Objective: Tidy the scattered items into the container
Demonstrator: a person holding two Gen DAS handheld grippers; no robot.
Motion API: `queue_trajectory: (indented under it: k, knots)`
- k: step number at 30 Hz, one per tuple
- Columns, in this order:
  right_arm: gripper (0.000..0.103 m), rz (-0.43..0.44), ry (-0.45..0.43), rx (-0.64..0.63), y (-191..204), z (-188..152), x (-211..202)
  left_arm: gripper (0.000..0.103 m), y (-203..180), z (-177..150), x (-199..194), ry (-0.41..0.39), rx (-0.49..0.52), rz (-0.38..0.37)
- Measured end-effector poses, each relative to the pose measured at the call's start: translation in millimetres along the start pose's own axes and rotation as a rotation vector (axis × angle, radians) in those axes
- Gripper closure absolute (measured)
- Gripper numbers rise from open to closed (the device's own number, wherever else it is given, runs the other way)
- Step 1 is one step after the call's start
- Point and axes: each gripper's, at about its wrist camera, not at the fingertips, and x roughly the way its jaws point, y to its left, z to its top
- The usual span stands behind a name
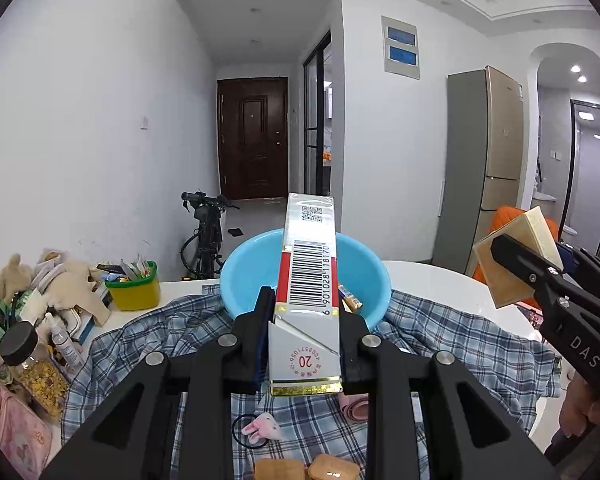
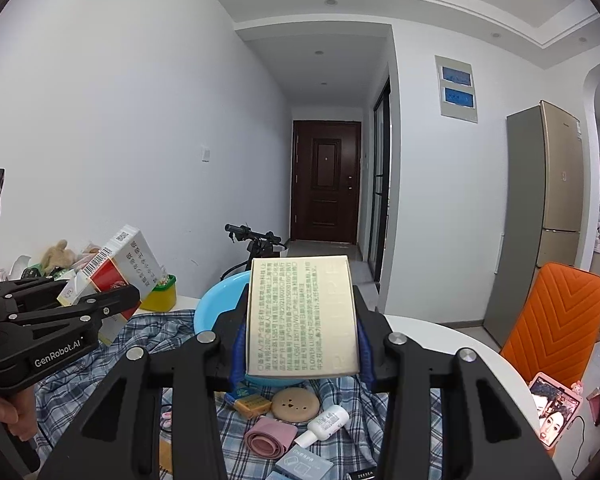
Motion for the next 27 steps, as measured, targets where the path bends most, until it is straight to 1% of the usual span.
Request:
queue_trajectory:
  k: [4, 8, 10, 15, 18, 21, 22, 23, 24, 25, 27]
  knots:
    - [0.062, -0.002, 0.007, -0.013, 1.0, 0.5, 16.5, 0.077, 3.2, 3.1, 11.2, -0.008, -0.010, -0.014]
    - [0.062, 0.011, 0.042, -0.030, 2.6, 2.8, 45.2, 0.077, 4.5, 12.4, 38.6, -0.013, -0.017, -0.021]
    - [0.062, 0.019, 0.042, -0.024, 0.1, 6.7, 57.2, 0.077, 4.3, 18.1, 51.2, -0.024, -0.006, -0.019]
    - [0.063, 0.008, 0.042, 0.009, -11.8, 20.3, 88.1, 0.077, -1.2, 32.6, 77.5, -0.061, 0.037, 0.010]
    - [0.063, 0.028, 0.044, 0.017, -16.0, 28.9, 106.3, 0.077, -3.6, 42.6, 90.5, -0.083, 0.047, -0.023]
    - [0.063, 0.024, 0.053, 0.004, -16.1, 35.6, 127.8, 0.077, 0.4, 56.0, 112.8, -0.067, 0.022, -0.051]
    - [0.063, 0.019, 0.055, 0.000, -16.5, 37.4, 134.8, 0.077, 2.4, 60.4, 121.3, -0.056, 0.016, -0.049]
    - [0.063, 0.020, 0.065, -0.006, -16.4, 38.8, 143.4, 0.077, 5.8, 66.3, 133.6, -0.027, 0.007, -0.043]
    - [0.063, 0.021, 0.083, -0.009, -16.7, 40.2, 151.9, 0.077, 9.7, 70.8, 143.2, -0.008, -0.008, -0.027]
    - [0.063, 0.010, 0.110, -0.009, -18.0, 42.3, 162.5, 0.077, 13.9, 74.3, 150.3, -0.005, -0.024, -0.013]
    - [0.063, -0.003, 0.162, 0.007, -21.1, 45.4, 181.9, 0.077, 23.1, 83.6, 168.8, -0.007, -0.059, -0.008]
